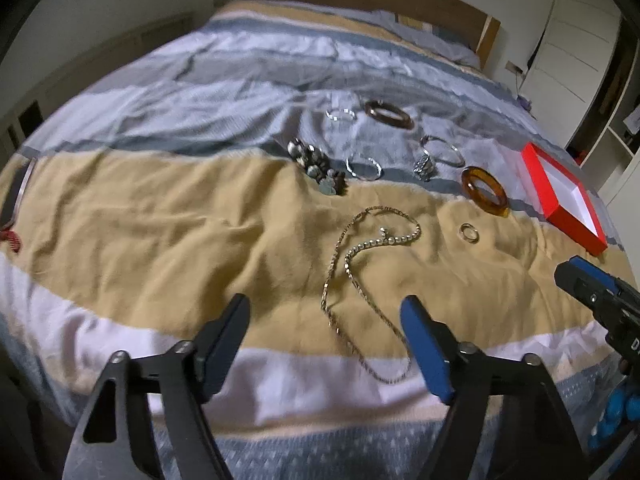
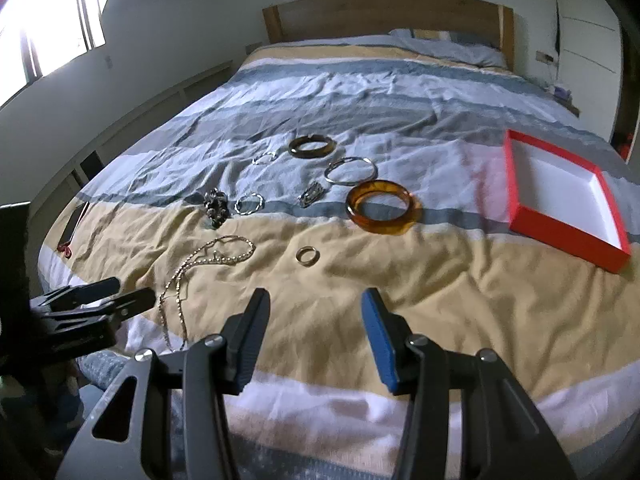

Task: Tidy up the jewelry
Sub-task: 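Grasp the silver bead necklace with the left tool while the right tool grasps the silver ring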

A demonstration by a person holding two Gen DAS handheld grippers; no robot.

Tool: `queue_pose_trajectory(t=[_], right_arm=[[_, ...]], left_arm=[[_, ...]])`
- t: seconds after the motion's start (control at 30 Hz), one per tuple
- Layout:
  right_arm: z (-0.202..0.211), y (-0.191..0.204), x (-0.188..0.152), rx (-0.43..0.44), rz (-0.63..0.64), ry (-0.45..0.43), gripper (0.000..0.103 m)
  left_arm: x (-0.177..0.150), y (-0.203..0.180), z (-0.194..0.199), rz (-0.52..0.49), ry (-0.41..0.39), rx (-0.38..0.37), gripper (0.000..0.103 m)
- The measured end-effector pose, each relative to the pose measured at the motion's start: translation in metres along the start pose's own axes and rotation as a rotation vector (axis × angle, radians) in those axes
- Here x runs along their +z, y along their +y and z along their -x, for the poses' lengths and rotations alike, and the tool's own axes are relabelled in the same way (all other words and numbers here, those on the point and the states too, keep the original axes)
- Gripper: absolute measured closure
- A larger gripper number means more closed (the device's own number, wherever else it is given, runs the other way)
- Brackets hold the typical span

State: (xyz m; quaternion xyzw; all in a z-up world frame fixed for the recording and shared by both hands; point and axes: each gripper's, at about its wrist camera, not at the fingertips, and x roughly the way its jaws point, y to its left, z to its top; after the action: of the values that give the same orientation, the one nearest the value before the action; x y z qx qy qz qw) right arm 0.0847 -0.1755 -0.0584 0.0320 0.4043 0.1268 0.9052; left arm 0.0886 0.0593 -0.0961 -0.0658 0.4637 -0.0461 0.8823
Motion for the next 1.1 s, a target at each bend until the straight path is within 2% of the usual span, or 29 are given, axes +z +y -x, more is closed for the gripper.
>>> queue_pose_trajectory(t=[0.1, 0.2, 0.3, 0.33, 0.37, 0.47, 0.5, 0.57, 0.7, 0.83, 1.1], right_arm=[[-0.012, -0.004, 0.004, 0.014, -0.008, 0.018, 0.057], [-0.028, -0.005, 0.009, 0.025, -0.005, 0.039, 0.057], [-0.043, -0.003, 0.015, 0.044, -0.002, 0.059, 0.057], [-0.048, -0.002, 0.016, 0.049, 0.003, 0.065, 0.057], [-0.054, 0.0, 0.018, 0.054, 0.007, 0.072, 0.057], [-0.074, 0.003, 0.023, 0.06, 0.008, 0.095, 0.057], [-0.08, 0.004, 0.024, 0.06, 0.009, 0.102, 0.058], [-0.094, 0.006, 0.026, 0.054, 0.016, 0.122, 0.064], [-0.111, 0.004, 0.027, 0.03, 0.008, 0.155, 0.068], [-0.116, 0.002, 0.026, 0.015, 0.014, 0.174, 0.084], [-0.094, 0.005, 0.023, 0.049, 0.014, 0.153, 0.084]], left_arm=[[0.008, 0.001, -0.02, -0.001, 0.031, -0.002, 0.038], [0.012, -0.001, -0.047, -0.018, 0.09, -0.014, 0.048], [0.009, -0.003, -0.059, -0.049, 0.101, 0.0, 0.06], [0.009, -0.002, -0.058, -0.053, 0.091, 0.001, 0.07], [0.01, 0.001, -0.056, -0.047, 0.085, -0.001, 0.085], [0.013, 0.011, -0.054, -0.015, 0.084, -0.031, 0.099], [0.013, 0.015, -0.054, -0.011, 0.082, -0.035, 0.099], [0.014, 0.017, -0.051, -0.008, 0.078, -0.039, 0.1], [0.017, 0.017, -0.047, -0.004, 0.061, -0.037, 0.1], [0.021, 0.019, -0.043, -0.007, 0.05, -0.021, 0.1], [0.022, 0.016, -0.013, -0.018, 0.012, 0.015, 0.1]])
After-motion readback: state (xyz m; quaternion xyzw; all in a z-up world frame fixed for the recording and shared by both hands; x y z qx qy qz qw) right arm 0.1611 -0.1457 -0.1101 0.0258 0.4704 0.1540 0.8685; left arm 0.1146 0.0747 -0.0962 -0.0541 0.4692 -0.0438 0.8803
